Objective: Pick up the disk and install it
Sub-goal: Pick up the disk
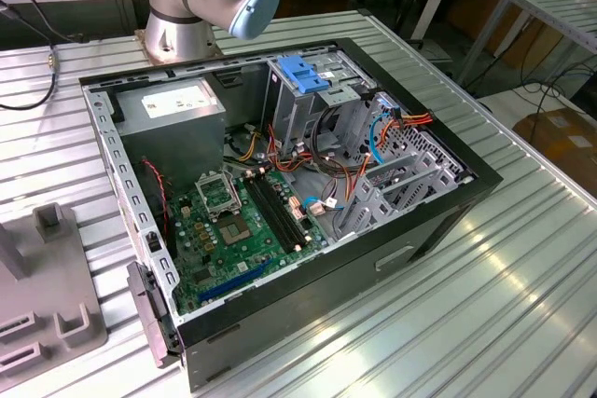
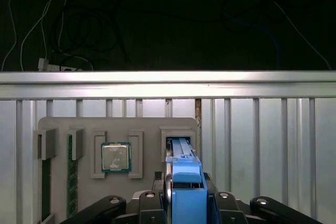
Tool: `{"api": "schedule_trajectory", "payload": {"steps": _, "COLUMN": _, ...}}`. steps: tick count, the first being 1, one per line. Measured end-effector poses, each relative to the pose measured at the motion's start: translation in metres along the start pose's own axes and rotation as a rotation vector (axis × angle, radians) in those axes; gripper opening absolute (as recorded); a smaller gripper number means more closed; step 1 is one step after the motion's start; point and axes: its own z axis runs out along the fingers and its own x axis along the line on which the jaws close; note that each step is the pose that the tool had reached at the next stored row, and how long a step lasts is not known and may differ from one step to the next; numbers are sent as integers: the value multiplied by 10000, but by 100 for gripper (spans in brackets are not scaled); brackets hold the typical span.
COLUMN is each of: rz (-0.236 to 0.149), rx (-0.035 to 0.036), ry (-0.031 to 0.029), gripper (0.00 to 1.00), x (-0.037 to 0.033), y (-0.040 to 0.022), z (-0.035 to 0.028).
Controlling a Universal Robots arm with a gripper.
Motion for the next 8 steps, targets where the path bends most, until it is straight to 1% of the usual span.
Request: {"api": "schedule_trajectory", "payload": {"steps": 8, "rz": -52, "rx": 1, "ry": 1, "gripper": 37, "x": 0, "y": -1, "z": -1}}
